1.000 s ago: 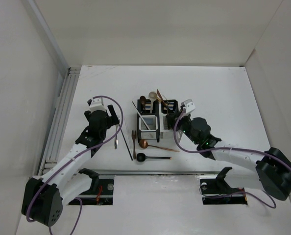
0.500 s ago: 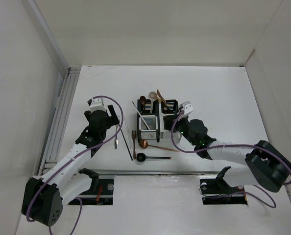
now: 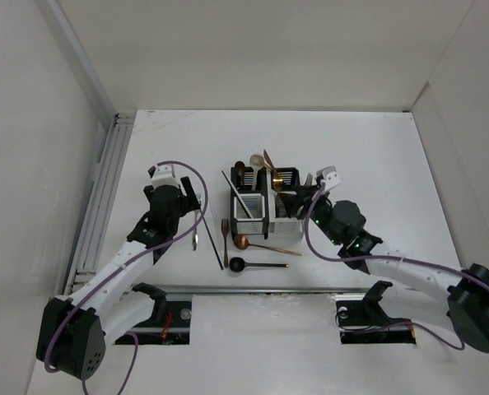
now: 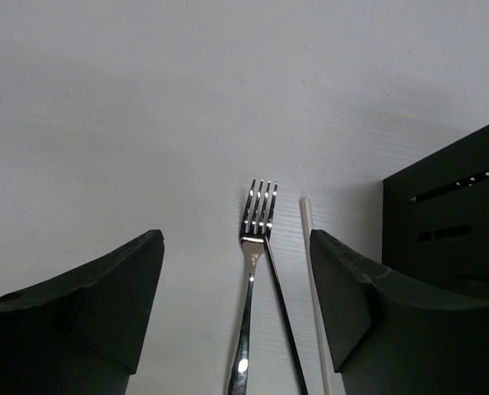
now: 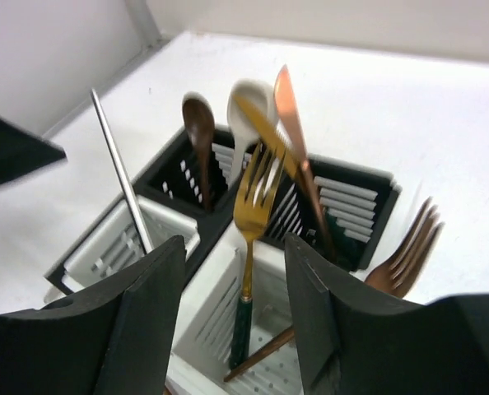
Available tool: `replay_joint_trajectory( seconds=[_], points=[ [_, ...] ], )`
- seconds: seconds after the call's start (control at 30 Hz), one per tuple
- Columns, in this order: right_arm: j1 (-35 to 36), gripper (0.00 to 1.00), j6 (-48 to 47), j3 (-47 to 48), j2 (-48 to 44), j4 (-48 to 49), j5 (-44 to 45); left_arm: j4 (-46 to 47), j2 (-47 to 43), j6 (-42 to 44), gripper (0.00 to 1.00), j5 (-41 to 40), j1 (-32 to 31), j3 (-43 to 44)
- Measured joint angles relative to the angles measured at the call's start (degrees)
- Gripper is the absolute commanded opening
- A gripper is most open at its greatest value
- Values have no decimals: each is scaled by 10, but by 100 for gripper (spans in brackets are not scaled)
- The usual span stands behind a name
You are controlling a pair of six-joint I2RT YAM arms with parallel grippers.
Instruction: Sort the eating utensils into containers
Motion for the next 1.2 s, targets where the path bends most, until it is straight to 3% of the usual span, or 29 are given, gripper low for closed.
replay_joint_trajectory(
  seconds=[0.13, 0.2, 0.43, 0.53, 0.57, 0.83, 1.2],
  points=[
    [0, 63, -14, 74, -63, -120, 38, -19, 26, 20, 66, 26, 0, 12],
    [0, 64, -21, 135, -79, -180, 72, -46, 52, 42, 60, 43, 1, 35],
    [0, 64, -45, 276, -97, -330, 160, -165, 168, 137, 58, 116, 22, 212],
    [0, 64, -53, 282, -99, -360, 168, -229, 231, 155, 54, 155, 32, 292],
    [0, 64, -55, 282, -99, -372, 169, -246, 249, 156, 49, 165, 34, 304],
    [0, 64, -76, 266, -151, -410, 181, -371, 360, 122, 39, 184, 42, 305],
    [0, 64, -105, 223, -236, -414, 224, -402, 430, 90, 43, 203, 49, 307]
  ],
)
